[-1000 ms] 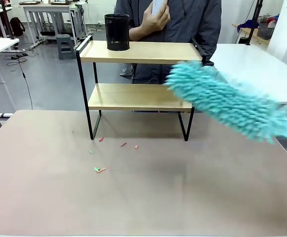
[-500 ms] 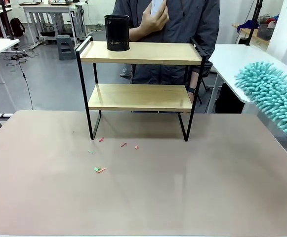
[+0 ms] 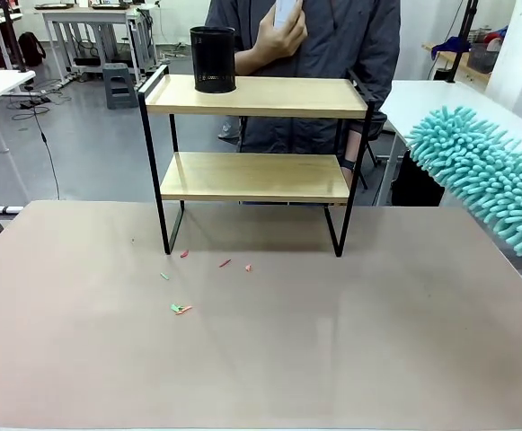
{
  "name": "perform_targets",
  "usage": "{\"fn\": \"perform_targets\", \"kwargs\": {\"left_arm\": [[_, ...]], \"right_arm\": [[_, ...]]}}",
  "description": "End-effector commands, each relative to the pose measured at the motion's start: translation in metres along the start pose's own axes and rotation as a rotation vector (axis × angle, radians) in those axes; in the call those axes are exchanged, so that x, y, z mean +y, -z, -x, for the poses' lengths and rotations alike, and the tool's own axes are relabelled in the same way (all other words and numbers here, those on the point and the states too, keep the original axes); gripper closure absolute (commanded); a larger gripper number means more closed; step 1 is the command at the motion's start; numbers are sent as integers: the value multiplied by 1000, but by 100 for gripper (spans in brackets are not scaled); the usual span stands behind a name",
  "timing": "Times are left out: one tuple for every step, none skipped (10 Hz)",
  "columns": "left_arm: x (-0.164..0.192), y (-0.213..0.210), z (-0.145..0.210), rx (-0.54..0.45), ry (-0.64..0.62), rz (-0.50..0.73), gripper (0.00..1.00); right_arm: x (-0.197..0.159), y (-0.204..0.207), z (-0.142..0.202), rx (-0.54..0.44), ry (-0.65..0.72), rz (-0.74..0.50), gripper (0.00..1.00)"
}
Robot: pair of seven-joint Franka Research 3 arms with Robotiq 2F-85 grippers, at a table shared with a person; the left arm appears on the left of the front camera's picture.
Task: Clean the shelf.
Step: Hand the Duster back to the human.
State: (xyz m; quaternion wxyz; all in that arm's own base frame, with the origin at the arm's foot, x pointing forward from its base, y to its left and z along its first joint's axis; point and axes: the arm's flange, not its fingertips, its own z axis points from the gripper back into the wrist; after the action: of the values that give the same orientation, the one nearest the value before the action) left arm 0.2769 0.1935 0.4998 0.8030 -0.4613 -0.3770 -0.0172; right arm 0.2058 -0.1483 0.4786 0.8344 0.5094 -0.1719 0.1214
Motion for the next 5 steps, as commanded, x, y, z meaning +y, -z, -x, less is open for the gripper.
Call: {"fn": "perform_targets", "kwargs": {"left_arm": [[-1,2,0,-19,17,16,0],[-1,2,0,-19,17,16,0],[-1,2,0,-19,17,16,0],[-1,2,0,-19,17,16,0],[-1,2,0,-19,17,16,0]], "right_arm": [[0,-3,1,8,-19,3,88],[0,-3,1,8,-19,3,88],[0,-3,1,8,-19,3,88],[0,-3,1,8,-19,3,88],[0,-3,1,8,-19,3,88]]}}
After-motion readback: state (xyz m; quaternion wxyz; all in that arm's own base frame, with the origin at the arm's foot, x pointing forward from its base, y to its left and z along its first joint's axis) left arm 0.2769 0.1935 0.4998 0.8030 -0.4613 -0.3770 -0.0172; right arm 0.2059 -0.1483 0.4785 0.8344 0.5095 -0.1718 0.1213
